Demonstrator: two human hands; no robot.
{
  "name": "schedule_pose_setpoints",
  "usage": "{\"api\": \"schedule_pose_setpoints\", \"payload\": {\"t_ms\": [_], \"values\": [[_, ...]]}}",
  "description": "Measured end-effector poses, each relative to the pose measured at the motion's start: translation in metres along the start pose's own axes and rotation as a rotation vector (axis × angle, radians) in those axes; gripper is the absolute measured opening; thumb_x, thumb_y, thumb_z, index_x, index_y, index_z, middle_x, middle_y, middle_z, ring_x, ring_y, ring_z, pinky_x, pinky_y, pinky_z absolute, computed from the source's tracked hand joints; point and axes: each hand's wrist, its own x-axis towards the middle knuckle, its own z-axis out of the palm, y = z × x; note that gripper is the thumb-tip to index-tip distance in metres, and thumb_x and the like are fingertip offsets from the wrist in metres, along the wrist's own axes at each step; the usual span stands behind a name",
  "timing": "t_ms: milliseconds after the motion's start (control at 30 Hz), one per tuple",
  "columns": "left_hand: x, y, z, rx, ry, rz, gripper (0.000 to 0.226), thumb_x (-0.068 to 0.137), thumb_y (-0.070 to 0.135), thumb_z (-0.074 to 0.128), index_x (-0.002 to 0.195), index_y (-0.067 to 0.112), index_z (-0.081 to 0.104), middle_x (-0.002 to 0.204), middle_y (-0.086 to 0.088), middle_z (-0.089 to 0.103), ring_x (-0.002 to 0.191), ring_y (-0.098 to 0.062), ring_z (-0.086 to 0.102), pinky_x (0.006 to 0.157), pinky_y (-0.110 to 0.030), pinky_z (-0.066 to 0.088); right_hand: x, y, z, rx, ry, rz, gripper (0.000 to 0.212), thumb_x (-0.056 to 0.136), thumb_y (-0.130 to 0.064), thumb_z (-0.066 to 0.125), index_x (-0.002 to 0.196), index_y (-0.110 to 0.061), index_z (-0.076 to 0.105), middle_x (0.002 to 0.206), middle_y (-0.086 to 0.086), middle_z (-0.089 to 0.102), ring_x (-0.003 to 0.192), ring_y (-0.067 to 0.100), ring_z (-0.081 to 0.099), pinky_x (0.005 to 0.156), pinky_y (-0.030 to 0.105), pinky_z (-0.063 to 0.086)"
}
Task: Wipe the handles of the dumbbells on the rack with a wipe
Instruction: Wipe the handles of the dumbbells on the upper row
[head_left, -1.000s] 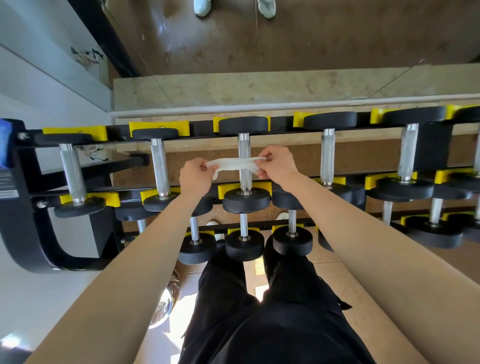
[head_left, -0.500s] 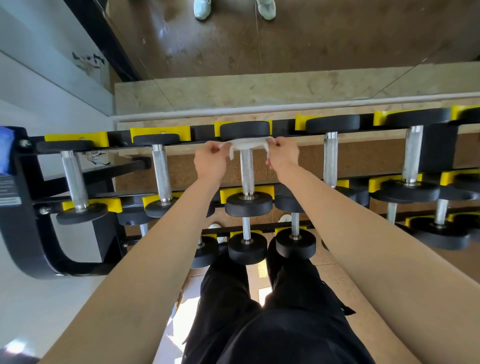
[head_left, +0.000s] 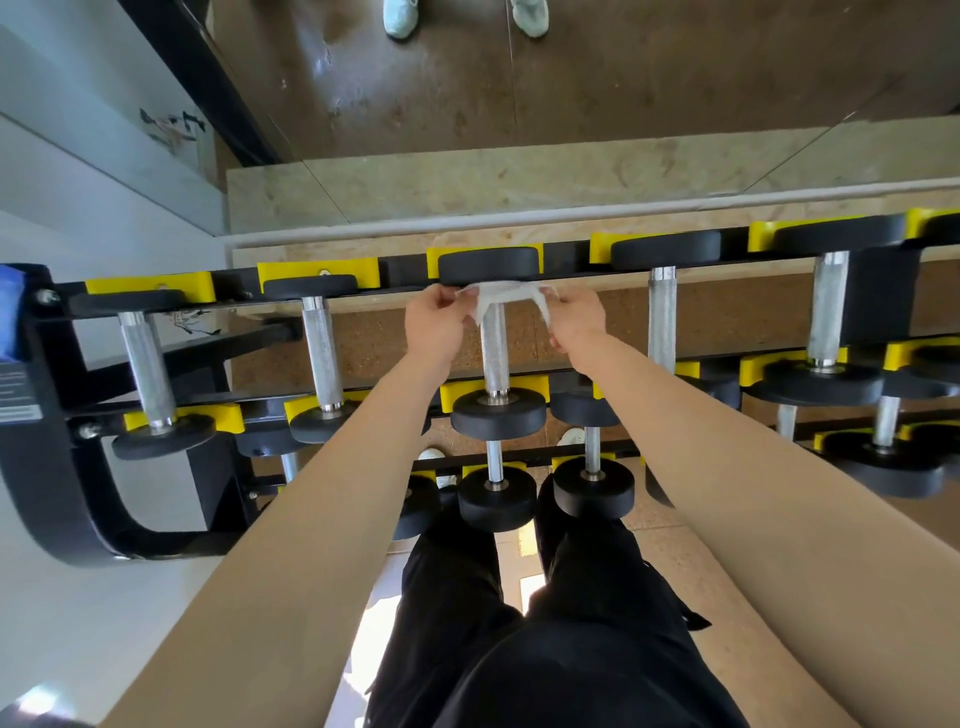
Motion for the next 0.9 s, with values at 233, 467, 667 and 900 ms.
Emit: {"api": "schedule_pose_setpoints", "payload": {"t_ms": [233, 467, 667, 900], "values": [[0.002, -0.033, -0.035, 0.274, 0.063, -0.090, 0.024, 0.095, 0.019, 0.066, 0.074, 0.014, 0.054, 0.086, -0.006, 0.062, 0.087, -0.019, 0.057, 0.083, -0.029, 0.048, -0.014, 0.007, 0.003, -0.246, -0.238, -0.338, 0.037, 0.104, -0.032, 0.049, 0.073, -0.013, 0.058, 0.068, 0.005, 0.055, 0.064, 0.020, 0.053, 0.065, 0.036, 0.046], [-0.007, -0.041, -0.036, 0.453, -0.035, 0.155, 0.025, 0.094, 0.035, 0.070, 0.084, 0.013, 0.063, 0.085, 0.000, 0.067, 0.080, -0.018, 0.061, 0.072, -0.029, 0.047, -0.013, 0.029, -0.013, -0.339, -0.194, -0.315, 0.034, 0.105, -0.033, 0.047, 0.075, -0.021, 0.057, 0.078, 0.003, 0.058, 0.071, 0.019, 0.057, 0.076, 0.038, 0.054], [-0.013, -0.053, -0.042, 0.675, -0.060, 0.230, 0.024, 0.093, 0.037, 0.069, 0.092, 0.014, 0.064, 0.086, 0.001, 0.065, 0.081, -0.019, 0.062, 0.069, -0.027, 0.045, -0.014, 0.041, -0.017, -0.454, -0.226, -0.354, 0.030, 0.104, -0.035, 0.049, 0.080, -0.019, 0.058, 0.078, 0.003, 0.060, 0.072, 0.018, 0.059, 0.069, 0.031, 0.052], [-0.021, -0.067, -0.060, 0.807, 0.026, 0.208, 0.021, 0.092, 0.037, 0.071, 0.091, 0.018, 0.063, 0.089, 0.000, 0.068, 0.088, -0.023, 0.067, 0.074, -0.032, 0.053, -0.034, 0.052, -0.015, -0.647, -0.349, -0.484, 0.039, 0.102, -0.037, 0.053, 0.065, -0.023, 0.053, 0.063, -0.003, 0.049, 0.060, 0.011, 0.048, 0.056, 0.022, 0.033]]}}
